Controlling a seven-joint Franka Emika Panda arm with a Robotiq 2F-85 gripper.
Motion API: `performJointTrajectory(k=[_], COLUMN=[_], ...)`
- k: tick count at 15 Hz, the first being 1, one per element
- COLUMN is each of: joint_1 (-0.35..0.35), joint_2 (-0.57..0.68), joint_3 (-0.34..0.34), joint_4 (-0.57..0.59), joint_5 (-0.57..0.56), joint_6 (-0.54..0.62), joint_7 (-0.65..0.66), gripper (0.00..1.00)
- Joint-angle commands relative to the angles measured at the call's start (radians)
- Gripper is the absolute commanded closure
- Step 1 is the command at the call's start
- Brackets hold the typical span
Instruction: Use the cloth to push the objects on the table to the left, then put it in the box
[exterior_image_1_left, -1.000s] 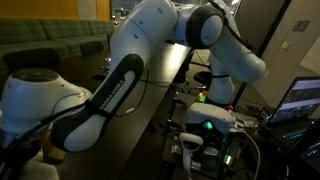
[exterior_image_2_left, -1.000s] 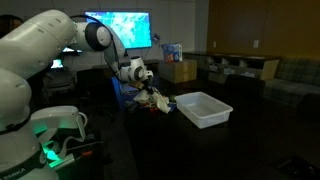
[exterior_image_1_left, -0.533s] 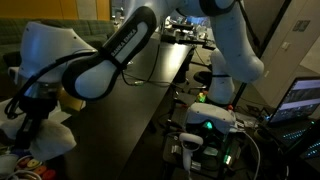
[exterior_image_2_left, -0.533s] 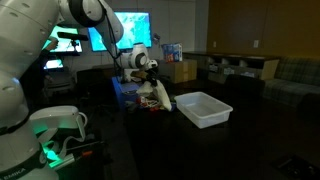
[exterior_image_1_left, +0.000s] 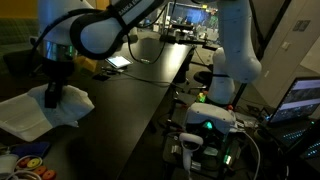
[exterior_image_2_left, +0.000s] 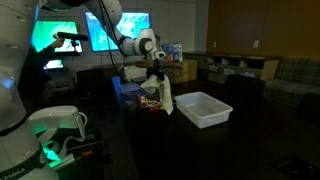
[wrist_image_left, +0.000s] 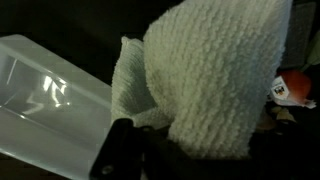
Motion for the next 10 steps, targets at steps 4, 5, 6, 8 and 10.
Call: performJointTrajectory(k=[4,5,6,8,10], joint_1=[-0.084,-0.087,-0.087,-0.086,-0.079], joint_2=[-0.005,0.013,0.034,0.083,0.143], joint_3=[0.007,0.002,-0.005,-0.018,-0.038], joint_4=[0.104,0.132,0.163,0.230,0.306], joint_5=[-0.015,-0.026,-0.041,-0.065,-0.095], joint_6=[-0.156,-0.155,-0.150,-0.126,-0.101], joint_7=[-0.116,-0.124,-0.120,-0.109,-0.093], gripper=[1.00,1.00,1.00,1.00,1.00])
